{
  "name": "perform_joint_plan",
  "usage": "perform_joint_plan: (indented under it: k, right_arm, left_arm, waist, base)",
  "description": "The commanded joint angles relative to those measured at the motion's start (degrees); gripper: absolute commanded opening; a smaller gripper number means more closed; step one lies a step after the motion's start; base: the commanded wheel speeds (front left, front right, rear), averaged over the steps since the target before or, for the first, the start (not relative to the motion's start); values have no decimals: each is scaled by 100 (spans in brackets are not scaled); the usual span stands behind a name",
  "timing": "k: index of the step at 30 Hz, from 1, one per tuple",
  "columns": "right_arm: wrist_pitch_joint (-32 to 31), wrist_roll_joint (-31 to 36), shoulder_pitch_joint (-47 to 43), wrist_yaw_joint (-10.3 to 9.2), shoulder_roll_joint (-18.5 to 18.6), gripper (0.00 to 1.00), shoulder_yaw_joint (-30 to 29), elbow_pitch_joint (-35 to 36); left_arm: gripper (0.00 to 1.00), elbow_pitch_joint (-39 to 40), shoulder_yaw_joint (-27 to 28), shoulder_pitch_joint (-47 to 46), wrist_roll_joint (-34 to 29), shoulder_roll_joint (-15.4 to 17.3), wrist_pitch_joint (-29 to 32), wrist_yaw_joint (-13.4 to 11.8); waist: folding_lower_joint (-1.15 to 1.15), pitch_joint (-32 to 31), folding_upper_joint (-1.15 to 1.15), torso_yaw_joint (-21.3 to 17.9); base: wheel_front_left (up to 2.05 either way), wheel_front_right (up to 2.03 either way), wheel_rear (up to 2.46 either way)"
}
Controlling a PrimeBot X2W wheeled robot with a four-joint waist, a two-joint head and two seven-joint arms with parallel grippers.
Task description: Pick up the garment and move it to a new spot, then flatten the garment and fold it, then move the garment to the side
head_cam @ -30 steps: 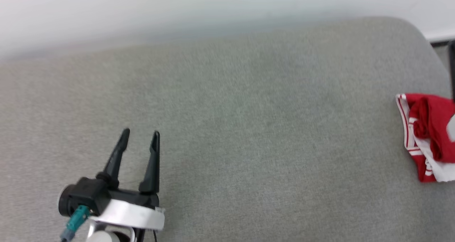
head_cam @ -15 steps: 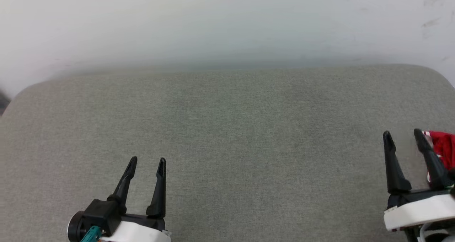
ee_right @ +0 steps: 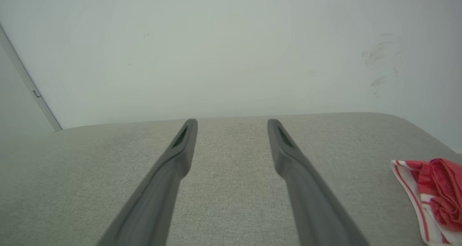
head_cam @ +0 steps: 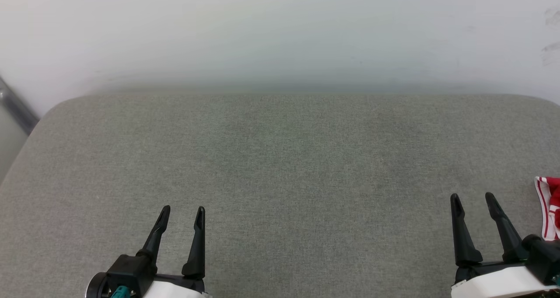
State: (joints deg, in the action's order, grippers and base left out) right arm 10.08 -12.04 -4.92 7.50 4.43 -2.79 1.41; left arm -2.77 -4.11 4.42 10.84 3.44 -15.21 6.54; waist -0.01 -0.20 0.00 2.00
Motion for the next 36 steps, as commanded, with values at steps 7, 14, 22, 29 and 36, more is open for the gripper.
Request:
perform_joint_plan:
  k: [7,14,22,29,36]
  right_arm:
    - [99,95,-40,-3,-103,100,14,-100]
    - [135,121,27,-3,-140,100,-11,-115]
    - [128,127,-45,-3,-154,100,36,-196]
    - [101,75,-16,0,-132,0,57,-253]
    - [-3,-580,37,0,-108,0,68,-413]
  left_arm:
    - [100,-57,63,43,22,-32,15,41]
    - [100,47,180,2,-105,-45,15,26]
    - [100,13,197,76,-112,-54,15,41]
    - [0,-27,213,38,-10,-49,-3,35]
    - [0,-167,236,9,652,-30,131,32]
  waist:
    - [1,52,0,-21]
    - [1,88,0,-61]
    - [1,61,0,-95]
    - [1,68,0,-106]
    - [1,67,0,-110]
  base:
    - [0,0,0]
    - [0,0,0]
    - [0,0,0]
    - [0,0,0]
    - [0,0,0]
